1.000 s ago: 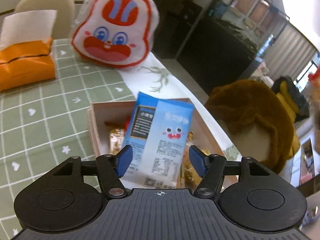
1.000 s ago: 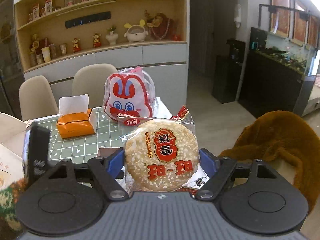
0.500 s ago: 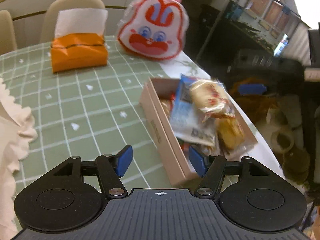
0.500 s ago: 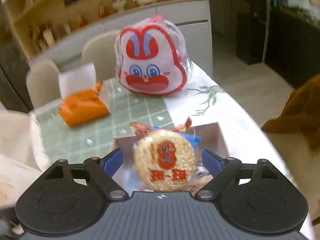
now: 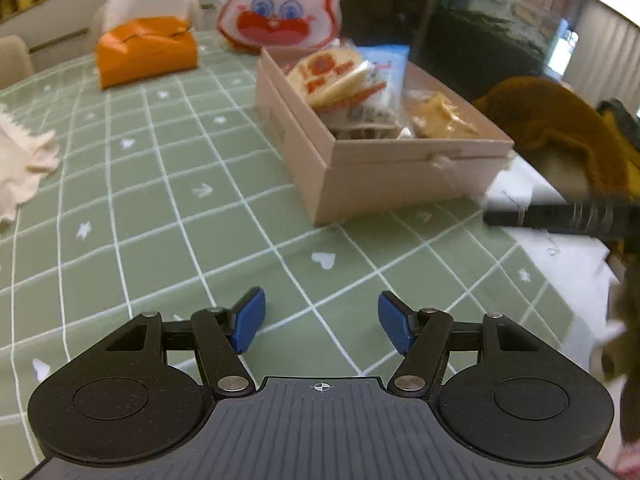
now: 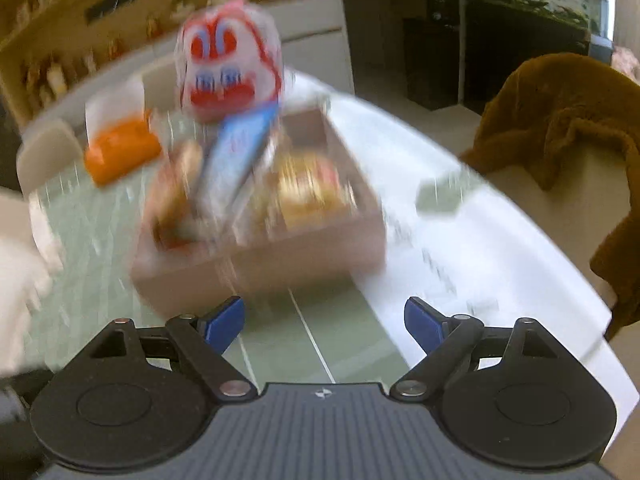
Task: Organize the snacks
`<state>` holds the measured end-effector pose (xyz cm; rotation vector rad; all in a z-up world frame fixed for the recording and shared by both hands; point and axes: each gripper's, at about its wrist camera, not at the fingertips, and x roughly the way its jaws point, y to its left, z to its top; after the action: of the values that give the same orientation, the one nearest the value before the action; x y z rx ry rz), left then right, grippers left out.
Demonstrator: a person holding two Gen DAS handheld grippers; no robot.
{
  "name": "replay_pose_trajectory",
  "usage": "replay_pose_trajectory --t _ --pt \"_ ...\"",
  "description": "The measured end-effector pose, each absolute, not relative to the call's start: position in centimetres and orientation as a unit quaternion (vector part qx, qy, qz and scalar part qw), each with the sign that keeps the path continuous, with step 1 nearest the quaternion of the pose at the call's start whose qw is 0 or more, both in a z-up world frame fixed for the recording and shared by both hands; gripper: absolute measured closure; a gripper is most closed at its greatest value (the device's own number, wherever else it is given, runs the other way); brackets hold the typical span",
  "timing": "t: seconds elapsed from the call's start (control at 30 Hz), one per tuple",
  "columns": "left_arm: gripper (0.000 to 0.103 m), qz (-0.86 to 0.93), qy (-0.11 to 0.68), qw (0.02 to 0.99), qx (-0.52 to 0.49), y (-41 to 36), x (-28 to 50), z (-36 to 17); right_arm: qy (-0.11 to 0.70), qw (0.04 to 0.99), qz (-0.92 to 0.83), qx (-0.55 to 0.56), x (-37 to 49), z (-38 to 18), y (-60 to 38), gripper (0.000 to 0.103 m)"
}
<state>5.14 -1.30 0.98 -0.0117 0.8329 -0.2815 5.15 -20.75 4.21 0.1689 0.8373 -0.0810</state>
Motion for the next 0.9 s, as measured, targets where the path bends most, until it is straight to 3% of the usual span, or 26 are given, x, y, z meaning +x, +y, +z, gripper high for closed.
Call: replay_pose_trajectory --t 0.23,0.33,0.9 --pt "0.028 -0.077 0.372 0.924 0.049 -4.4 4.9 0.0 0.412 0.91 -0.034 0.027 3.4 0.5 -20.7 0.013" --pt "0.027 -0.055 0.364 0.929 0.038 -4.9 4.8 -0.2 0.401 0.915 -0.043 0.018 3.1 -0.1 -21.0 0.0" --pt "0.026 -0.039 0.332 0.942 0.031 -5.3 4.0 -0.8 0.344 0.939 -0.019 0.008 2.7 -1.2 -21.7 0.0"
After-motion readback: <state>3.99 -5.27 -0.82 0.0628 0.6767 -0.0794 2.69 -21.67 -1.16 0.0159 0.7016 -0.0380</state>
